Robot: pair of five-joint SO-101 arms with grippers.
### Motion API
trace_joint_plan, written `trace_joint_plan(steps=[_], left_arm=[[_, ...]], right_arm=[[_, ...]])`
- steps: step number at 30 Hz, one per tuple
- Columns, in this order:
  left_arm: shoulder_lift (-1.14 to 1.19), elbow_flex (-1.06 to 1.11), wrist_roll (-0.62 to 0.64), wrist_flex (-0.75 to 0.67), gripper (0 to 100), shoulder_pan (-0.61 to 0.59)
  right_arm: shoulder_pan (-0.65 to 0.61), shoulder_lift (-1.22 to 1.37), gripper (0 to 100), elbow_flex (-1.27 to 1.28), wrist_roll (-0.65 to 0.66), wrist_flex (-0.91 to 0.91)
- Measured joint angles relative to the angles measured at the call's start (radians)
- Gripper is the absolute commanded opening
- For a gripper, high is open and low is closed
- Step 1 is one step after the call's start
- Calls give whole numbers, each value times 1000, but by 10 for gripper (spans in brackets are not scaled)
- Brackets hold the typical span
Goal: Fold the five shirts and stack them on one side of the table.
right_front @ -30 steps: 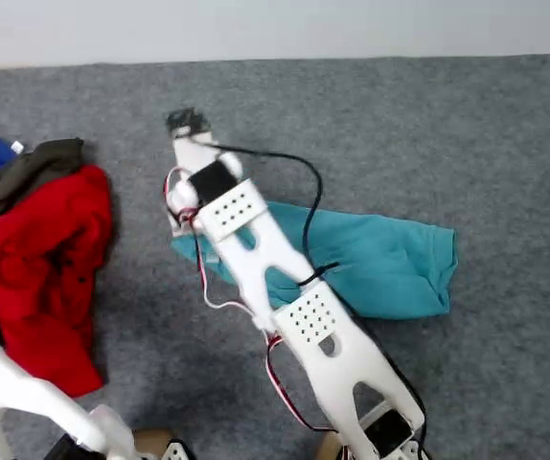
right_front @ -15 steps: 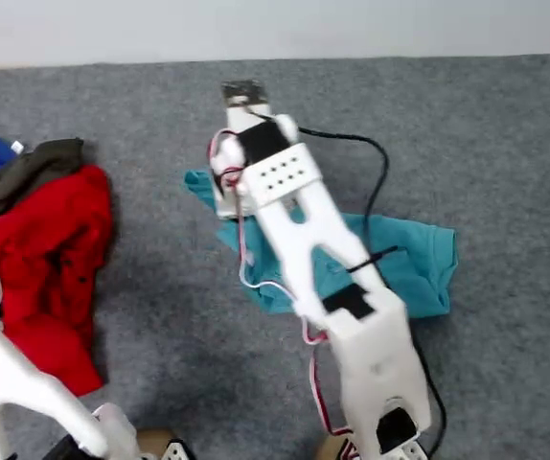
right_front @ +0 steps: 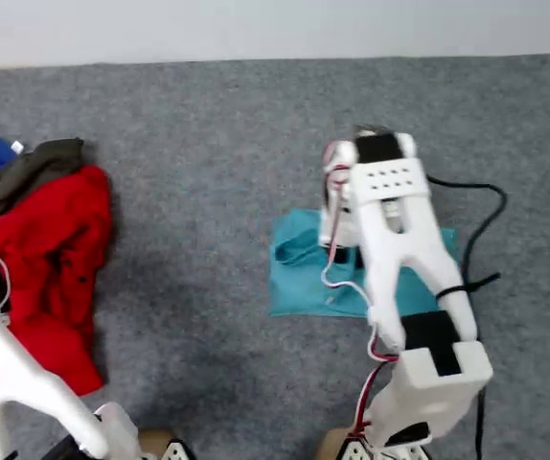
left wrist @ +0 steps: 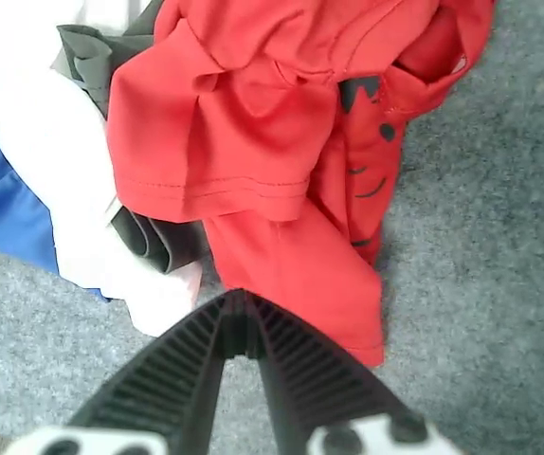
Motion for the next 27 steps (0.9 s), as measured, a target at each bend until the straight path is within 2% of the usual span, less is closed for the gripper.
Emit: trace_joint_plan(steps=[8,16,27], left_arm=[[-91,0,0,2,5,23],[-315,92,0,3,5,189],[-416,163,0,5,5,221]], right_arm=[[180,0,9,86,0,0],[347,0,9,157,91,-71],[456,0,9,176,206,-192]])
